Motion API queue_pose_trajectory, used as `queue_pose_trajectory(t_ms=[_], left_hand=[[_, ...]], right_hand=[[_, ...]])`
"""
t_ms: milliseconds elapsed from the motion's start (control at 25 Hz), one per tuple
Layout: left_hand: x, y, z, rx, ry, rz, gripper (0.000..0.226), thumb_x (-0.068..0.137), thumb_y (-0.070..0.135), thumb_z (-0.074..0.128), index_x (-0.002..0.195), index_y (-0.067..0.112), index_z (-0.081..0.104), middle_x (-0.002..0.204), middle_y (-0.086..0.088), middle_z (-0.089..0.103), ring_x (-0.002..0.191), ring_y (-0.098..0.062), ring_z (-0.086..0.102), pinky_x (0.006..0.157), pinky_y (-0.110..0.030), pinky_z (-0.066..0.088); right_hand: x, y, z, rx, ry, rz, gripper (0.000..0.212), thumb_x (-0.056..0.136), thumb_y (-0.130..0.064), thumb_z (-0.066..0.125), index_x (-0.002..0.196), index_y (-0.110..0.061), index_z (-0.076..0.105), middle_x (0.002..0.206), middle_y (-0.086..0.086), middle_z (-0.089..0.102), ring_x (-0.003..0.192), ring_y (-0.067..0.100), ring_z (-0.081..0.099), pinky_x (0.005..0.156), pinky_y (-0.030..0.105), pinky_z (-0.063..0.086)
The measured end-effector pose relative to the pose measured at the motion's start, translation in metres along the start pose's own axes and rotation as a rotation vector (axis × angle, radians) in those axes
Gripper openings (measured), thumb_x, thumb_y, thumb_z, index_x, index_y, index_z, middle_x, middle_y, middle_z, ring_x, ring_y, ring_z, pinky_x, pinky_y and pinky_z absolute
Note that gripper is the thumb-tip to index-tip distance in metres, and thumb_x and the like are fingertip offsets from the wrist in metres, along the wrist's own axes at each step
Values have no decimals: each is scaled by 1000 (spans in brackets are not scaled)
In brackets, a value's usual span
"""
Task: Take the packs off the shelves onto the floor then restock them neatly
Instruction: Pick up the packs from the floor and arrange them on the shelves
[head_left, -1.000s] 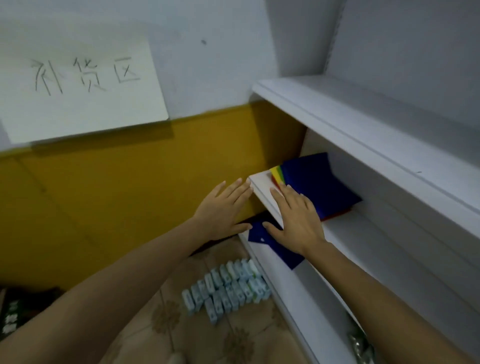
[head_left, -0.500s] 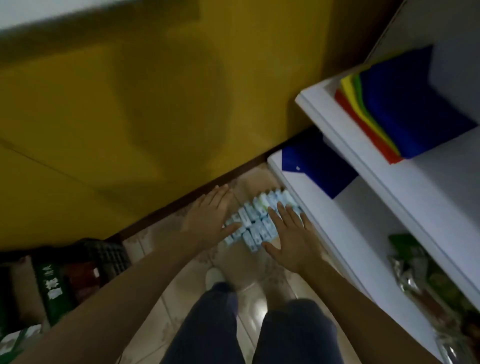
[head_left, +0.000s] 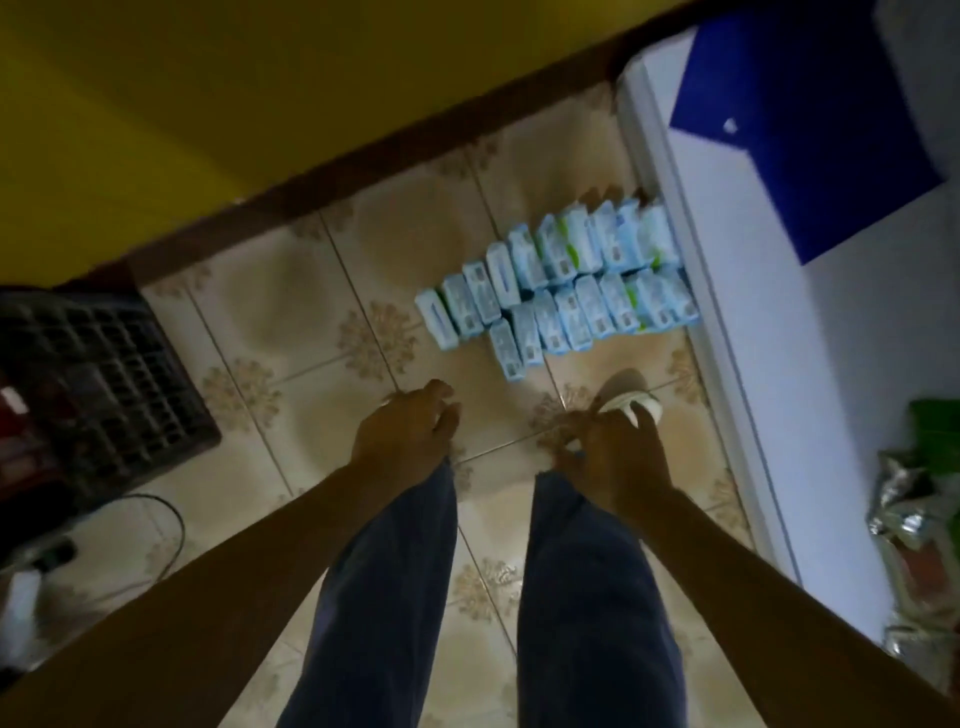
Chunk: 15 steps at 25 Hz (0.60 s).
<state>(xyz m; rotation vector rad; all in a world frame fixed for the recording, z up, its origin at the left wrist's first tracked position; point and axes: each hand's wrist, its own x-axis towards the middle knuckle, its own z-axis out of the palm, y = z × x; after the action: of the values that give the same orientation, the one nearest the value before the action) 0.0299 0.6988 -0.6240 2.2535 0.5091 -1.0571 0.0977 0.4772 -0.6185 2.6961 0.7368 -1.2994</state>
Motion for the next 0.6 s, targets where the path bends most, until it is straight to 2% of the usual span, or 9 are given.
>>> queue_pose_trajectory(t_ms=[80, 160, 280, 400, 520, 600], left_hand=[[53, -7, 42, -7, -35, -44, 36, 102, 34, 35, 131, 18, 50, 112, -10, 67, 102, -31, 61, 83, -35, 48], [109, -14, 82, -36, -49, -90, 34, 102, 32, 36, 127, 15, 52, 105, -15, 66, 95, -34, 61, 74, -32, 44], [195, -18, 141, -171, -67, -207, 40, 101, 42, 38, 126, 15, 53, 123, -11, 61, 109, -32, 58, 85, -33, 45], [260, -22, 182, -257, -83, -301, 53, 99, 51, 39, 128, 8, 51, 127, -11, 58, 113, -30, 56, 83, -30, 40], [282, -35, 195, -298, -42, -258, 44, 102, 37, 39, 136, 10, 44, 134, -14, 55, 121, -32, 53, 94, -35, 42], [265, -41, 190, -349, -103, -240, 39, 103, 30, 38, 134, 6, 46, 128, -18, 57, 116, -35, 55, 94, -37, 44]], right_hand=[[69, 19, 29, -48, -19, 12, 34, 96, -44, 43, 116, -22, 58, 105, 6, 68, 101, 28, 61, 93, 37, 40], [134, 33, 61, -23, -22, 28, 33, 97, -43, 43, 115, -19, 56, 104, 8, 66, 98, 28, 62, 89, 37, 41], [213, 43, 114, 23, 3, 44, 37, 98, -42, 44, 113, -12, 59, 104, 9, 64, 97, 28, 62, 75, 34, 41], [254, 43, 150, -14, 29, 42, 36, 98, -39, 45, 107, -10, 64, 106, 10, 66, 100, 28, 63, 70, 31, 36], [262, 42, 162, -27, 57, -11, 30, 100, -31, 45, 111, -10, 63, 111, 11, 65, 105, 29, 62, 76, 33, 43], [246, 43, 156, 18, 37, -34, 29, 101, -30, 41, 114, -12, 60, 113, 11, 63, 105, 29, 60, 77, 34, 44]])
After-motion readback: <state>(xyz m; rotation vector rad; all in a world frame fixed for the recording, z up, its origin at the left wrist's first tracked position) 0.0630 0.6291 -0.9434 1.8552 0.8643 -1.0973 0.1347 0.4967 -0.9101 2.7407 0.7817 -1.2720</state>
